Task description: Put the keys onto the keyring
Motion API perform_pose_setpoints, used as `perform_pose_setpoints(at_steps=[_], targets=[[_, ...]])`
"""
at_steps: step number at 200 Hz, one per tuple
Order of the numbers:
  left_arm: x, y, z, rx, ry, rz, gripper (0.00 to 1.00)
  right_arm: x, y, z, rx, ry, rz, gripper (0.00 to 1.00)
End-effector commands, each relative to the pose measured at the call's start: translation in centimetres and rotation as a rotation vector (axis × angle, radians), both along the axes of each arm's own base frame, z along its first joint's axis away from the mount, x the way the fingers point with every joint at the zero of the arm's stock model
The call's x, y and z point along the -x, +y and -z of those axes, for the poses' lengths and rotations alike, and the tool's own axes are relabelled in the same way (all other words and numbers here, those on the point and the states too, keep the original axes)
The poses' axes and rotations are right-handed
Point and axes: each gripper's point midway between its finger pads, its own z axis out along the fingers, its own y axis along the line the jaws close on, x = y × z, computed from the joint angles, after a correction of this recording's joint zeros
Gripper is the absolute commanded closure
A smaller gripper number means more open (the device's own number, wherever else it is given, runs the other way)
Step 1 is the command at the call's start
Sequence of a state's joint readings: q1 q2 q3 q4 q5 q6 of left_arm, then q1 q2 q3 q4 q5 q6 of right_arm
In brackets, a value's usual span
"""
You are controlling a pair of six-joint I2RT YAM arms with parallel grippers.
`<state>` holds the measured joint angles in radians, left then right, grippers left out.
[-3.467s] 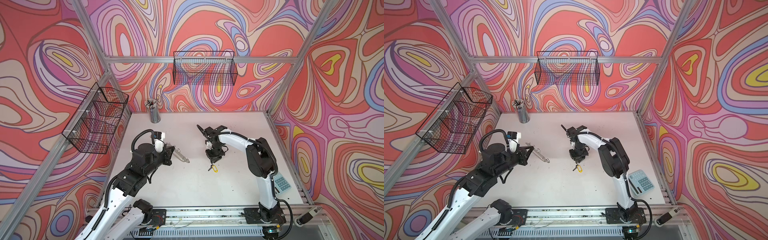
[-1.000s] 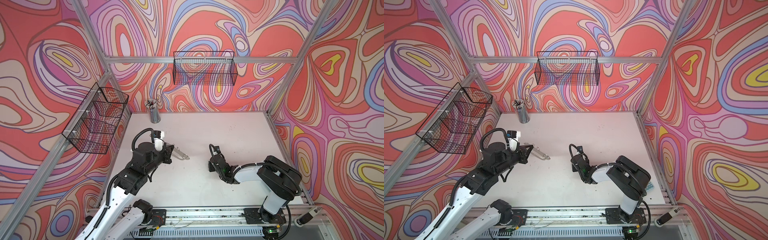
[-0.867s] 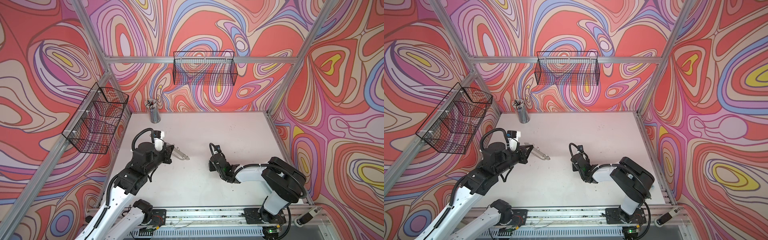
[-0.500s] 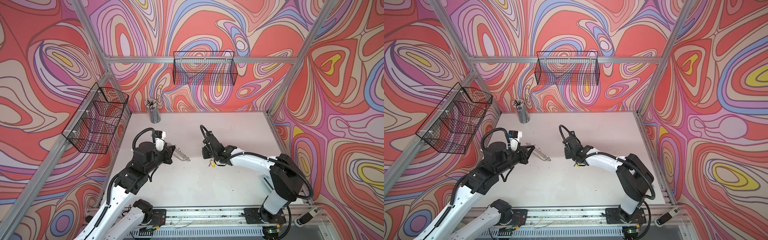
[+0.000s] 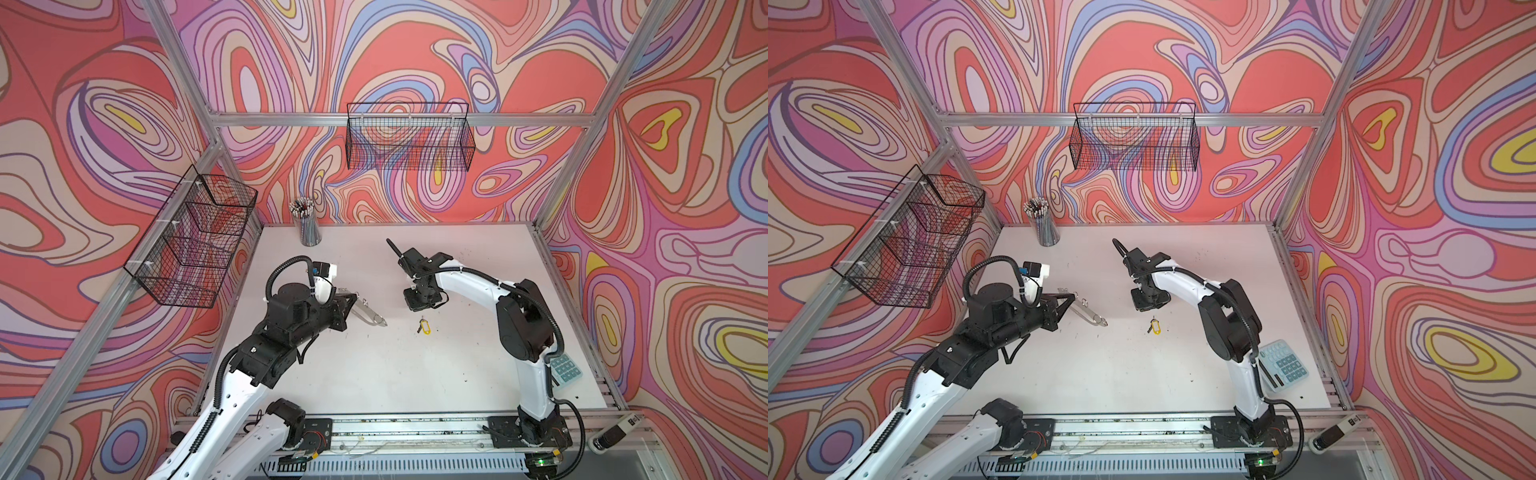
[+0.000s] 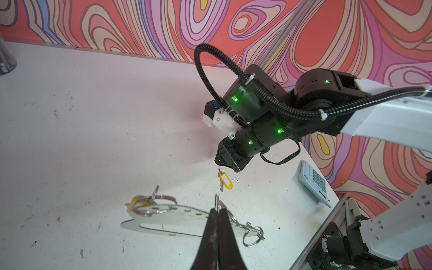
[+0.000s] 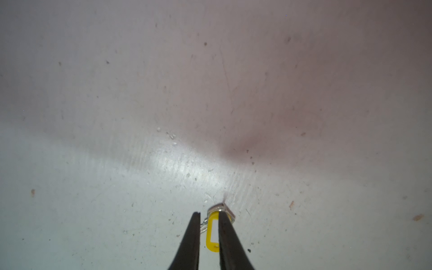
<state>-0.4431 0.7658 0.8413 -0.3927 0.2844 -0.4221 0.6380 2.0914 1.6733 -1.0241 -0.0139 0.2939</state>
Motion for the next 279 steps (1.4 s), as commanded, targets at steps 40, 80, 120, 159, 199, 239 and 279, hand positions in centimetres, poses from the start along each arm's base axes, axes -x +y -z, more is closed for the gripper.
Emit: perform_pose_setpoints(at_steps=[40, 80, 120, 159, 199, 239, 279], targets=[[0.0, -0.3, -1.8, 0.037, -0.046, 0.021, 1.00, 1.3, -1.6, 1.6, 0.052, 0.166, -0.027, 0.86], [-0.1, -0.3, -1.8, 0.037, -0.043, 0.021, 1.00, 1.4, -1.4, 2.4, 0.041, 0.190, -0.027, 0.86], [0.0, -0.3, -1.8, 0.037, -0.045, 0.017, 1.00, 1.2, -1.1, 2.8, 0.035, 0.197, -0.028, 0.89], [0.0, -0.3, -1.7, 0.035, -0.043, 0.015, 1.00, 1.2, -1.1, 3.2, 0.034, 0.206, -0.028, 0.93], [-0.1, -0.2, -1.7, 0.034, -0.043, 0.012, 1.00, 0.7, -1.0, 2.6, 0.022, 0.171, -0.022, 1.00], [-0.2, -0.1, -1.6, 0.028, -0.044, 0.007, 1.00, -0.3, -1.2, 1.5, -0.025, 0.038, 0.039, 1.00], [-0.4, -0.1, -1.3, 0.021, -0.040, -0.001, 1.00, -1.0, -1.6, 0.6, -0.114, -0.144, 0.115, 1.00]])
